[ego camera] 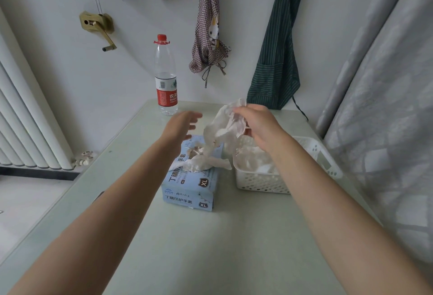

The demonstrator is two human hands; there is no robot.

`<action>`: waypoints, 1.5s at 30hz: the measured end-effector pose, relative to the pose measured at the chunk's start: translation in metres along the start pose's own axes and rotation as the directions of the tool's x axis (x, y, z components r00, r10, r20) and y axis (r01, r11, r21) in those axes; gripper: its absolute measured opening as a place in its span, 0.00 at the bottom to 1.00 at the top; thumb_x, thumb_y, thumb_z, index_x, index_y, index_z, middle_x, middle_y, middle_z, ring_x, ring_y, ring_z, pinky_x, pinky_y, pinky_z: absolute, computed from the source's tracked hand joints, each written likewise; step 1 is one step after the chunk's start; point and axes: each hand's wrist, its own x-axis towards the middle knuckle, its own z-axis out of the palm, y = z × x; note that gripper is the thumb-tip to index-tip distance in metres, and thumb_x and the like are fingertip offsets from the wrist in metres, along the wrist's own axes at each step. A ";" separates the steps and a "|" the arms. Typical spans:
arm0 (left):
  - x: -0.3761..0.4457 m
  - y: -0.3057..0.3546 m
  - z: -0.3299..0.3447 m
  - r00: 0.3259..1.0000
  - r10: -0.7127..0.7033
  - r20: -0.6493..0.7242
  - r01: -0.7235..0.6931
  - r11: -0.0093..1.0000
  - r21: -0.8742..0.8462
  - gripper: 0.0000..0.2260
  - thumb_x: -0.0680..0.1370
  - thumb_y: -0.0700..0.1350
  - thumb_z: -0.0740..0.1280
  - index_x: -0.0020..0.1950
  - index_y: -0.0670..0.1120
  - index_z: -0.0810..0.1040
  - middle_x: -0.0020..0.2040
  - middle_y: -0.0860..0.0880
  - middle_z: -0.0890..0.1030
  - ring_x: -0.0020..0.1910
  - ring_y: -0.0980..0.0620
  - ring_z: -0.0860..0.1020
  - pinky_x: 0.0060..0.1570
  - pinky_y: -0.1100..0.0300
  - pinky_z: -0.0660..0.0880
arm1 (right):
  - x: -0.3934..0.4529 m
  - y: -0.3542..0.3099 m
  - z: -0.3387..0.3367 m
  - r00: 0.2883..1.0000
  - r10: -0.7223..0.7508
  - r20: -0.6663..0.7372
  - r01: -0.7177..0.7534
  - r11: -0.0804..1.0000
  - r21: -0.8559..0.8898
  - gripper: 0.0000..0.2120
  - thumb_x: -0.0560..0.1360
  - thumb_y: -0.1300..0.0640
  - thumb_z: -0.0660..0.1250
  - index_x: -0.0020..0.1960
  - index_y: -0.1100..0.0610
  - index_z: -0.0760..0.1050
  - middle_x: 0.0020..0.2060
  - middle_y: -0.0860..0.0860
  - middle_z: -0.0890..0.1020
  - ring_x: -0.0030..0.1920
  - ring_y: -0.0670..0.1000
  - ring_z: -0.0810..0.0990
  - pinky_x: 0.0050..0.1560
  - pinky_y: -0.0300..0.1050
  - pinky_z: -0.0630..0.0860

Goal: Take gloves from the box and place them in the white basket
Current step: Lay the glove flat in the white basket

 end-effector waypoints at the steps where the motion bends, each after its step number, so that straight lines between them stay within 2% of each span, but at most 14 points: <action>1: -0.001 0.004 0.000 0.995 0.084 0.061 -0.083 0.996 -0.029 0.11 0.80 0.46 0.59 0.55 0.49 0.81 0.59 0.49 0.80 0.60 0.49 0.77 0.63 0.48 0.72 | -0.001 -0.005 0.002 0.999 -0.018 0.029 0.020 0.996 -0.086 0.09 0.73 0.55 0.68 0.37 0.54 0.83 0.35 0.49 0.82 0.39 0.51 0.80 0.43 0.46 0.75; 5: -0.011 0.020 0.008 0.884 0.226 0.409 -0.240 0.971 -0.017 0.16 0.75 0.47 0.70 0.63 0.49 0.79 0.57 0.47 0.83 0.57 0.48 0.81 0.56 0.51 0.78 | -0.016 -0.028 0.013 0.992 -0.059 0.110 0.082 0.973 -0.216 0.08 0.70 0.56 0.65 0.37 0.55 0.83 0.33 0.50 0.79 0.37 0.50 0.78 0.42 0.44 0.72; 10: -0.020 0.032 0.017 0.958 0.201 0.204 -0.227 0.967 0.112 0.05 0.75 0.41 0.71 0.50 0.43 0.83 0.40 0.49 0.83 0.38 0.51 0.81 0.37 0.62 0.76 | -0.023 -0.041 0.010 0.970 -0.242 -0.027 0.211 0.889 -0.405 0.12 0.74 0.56 0.62 0.34 0.55 0.65 0.31 0.50 0.66 0.34 0.49 0.65 0.34 0.43 0.61; 15: -0.023 0.036 0.009 0.975 0.186 0.122 -0.190 0.982 0.023 0.12 0.74 0.49 0.74 0.47 0.40 0.83 0.38 0.49 0.83 0.35 0.53 0.80 0.38 0.60 0.78 | -0.027 -0.046 -0.008 0.925 -0.374 -0.072 0.283 0.801 -0.528 0.16 0.78 0.52 0.63 0.35 0.58 0.68 0.31 0.52 0.69 0.33 0.50 0.67 0.34 0.44 0.63; 18: -0.028 0.036 0.009 0.975 0.192 0.111 -0.199 0.978 0.057 0.08 0.73 0.47 0.75 0.44 0.43 0.84 0.38 0.49 0.83 0.33 0.53 0.79 0.37 0.61 0.78 | -0.028 -0.049 -0.014 0.900 -0.417 -0.127 0.280 0.776 -0.566 0.15 0.80 0.53 0.61 0.46 0.66 0.76 0.40 0.55 0.78 0.41 0.52 0.74 0.41 0.45 0.69; 22: -0.030 0.033 0.004 0.970 0.092 0.226 -0.166 0.928 0.334 0.06 0.74 0.36 0.71 0.47 0.46 0.82 0.42 0.48 0.83 0.38 0.52 0.81 0.35 0.63 0.77 | -0.033 -0.050 -0.016 0.866 -0.477 -0.147 0.288 0.717 -0.634 0.13 0.81 0.56 0.57 0.43 0.63 0.72 0.38 0.55 0.77 0.39 0.54 0.72 0.41 0.48 0.69; 25: -0.031 0.033 0.001 0.943 0.043 0.330 -0.198 0.870 0.452 0.12 0.73 0.34 0.68 0.53 0.46 0.81 0.50 0.45 0.84 0.50 0.47 0.82 0.48 0.56 0.81 | -0.039 -0.054 -0.011 0.863 -0.501 -0.069 0.356 0.699 -0.619 0.13 0.78 0.58 0.58 0.36 0.58 0.64 0.32 0.50 0.69 0.34 0.50 0.65 0.35 0.47 0.63; 27: -0.035 0.038 0.004 0.902 0.100 0.420 -0.276 0.880 0.385 0.15 0.73 0.39 0.69 0.59 0.48 0.80 0.54 0.47 0.83 0.55 0.48 0.81 0.58 0.51 0.77 | -0.043 -0.057 -0.005 0.866 -0.500 -0.012 0.386 0.684 -0.619 0.11 0.76 0.57 0.59 0.36 0.58 0.67 0.31 0.50 0.71 0.34 0.50 0.67 0.35 0.45 0.65; 30: -0.040 0.045 0.011 0.855 0.198 0.479 -0.303 0.941 0.152 0.18 0.72 0.44 0.70 0.61 0.47 0.80 0.54 0.48 0.84 0.56 0.48 0.82 0.59 0.52 0.76 | -0.044 -0.057 0.004 0.858 -0.513 0.039 0.431 0.676 -0.597 0.10 0.75 0.57 0.61 0.36 0.58 0.70 0.30 0.47 0.72 0.34 0.48 0.69 0.35 0.44 0.66; 35: -0.027 0.035 0.015 0.905 0.114 0.410 -0.132 0.991 0.017 0.10 0.74 0.44 0.71 0.50 0.40 0.83 0.47 0.39 0.83 0.46 0.39 0.80 0.49 0.50 0.76 | -0.033 -0.053 -0.003 0.787 -0.583 -0.200 0.395 0.726 -0.562 0.09 0.79 0.55 0.59 0.42 0.56 0.70 0.34 0.47 0.73 0.34 0.48 0.70 0.34 0.45 0.66; 38: -0.017 0.019 0.012 0.920 -0.060 0.387 0.069 0.998 -0.010 0.11 0.73 0.45 0.72 0.48 0.38 0.79 0.45 0.39 0.76 0.45 0.42 0.74 0.46 0.52 0.72 | -0.018 -0.042 -0.022 0.800 -0.514 -0.310 0.302 0.791 -0.531 0.14 0.80 0.56 0.57 0.36 0.55 0.63 0.31 0.48 0.69 0.31 0.47 0.65 0.32 0.46 0.62; 41: -0.004 0.002 0.015 0.923 -0.190 0.335 0.201 0.980 0.002 0.19 0.67 0.50 0.78 0.48 0.41 0.74 0.47 0.43 0.70 0.44 0.43 0.68 0.45 0.51 0.70 | -0.002 -0.018 -0.038 0.888 -0.365 -0.279 0.161 0.816 -0.555 0.19 0.80 0.58 0.57 0.32 0.53 0.56 0.28 0.48 0.63 0.29 0.48 0.61 0.29 0.43 0.57; 43: 0.008 0.004 0.027 0.944 -0.188 0.272 0.204 0.979 -0.030 0.13 0.72 0.46 0.74 0.50 0.40 0.77 0.48 0.41 0.75 0.44 0.43 0.75 0.50 0.51 0.75 | 0.013 0.001 -0.049 0.940 -0.213 -0.266 0.057 0.868 -0.493 0.20 0.79 0.59 0.57 0.31 0.53 0.56 0.27 0.49 0.61 0.28 0.49 0.60 0.27 0.42 0.57; 45: 0.015 0.015 0.029 0.976 -0.115 0.188 0.101 0.991 0.083 0.07 0.76 0.44 0.70 0.51 0.43 0.78 0.49 0.44 0.80 0.44 0.47 0.78 0.51 0.54 0.77 | 0.015 0.010 -0.051 0.968 -0.012 -0.250 -0.053 0.966 -0.252 0.17 0.79 0.60 0.58 0.32 0.55 0.64 0.25 0.51 0.66 0.27 0.51 0.63 0.23 0.34 0.62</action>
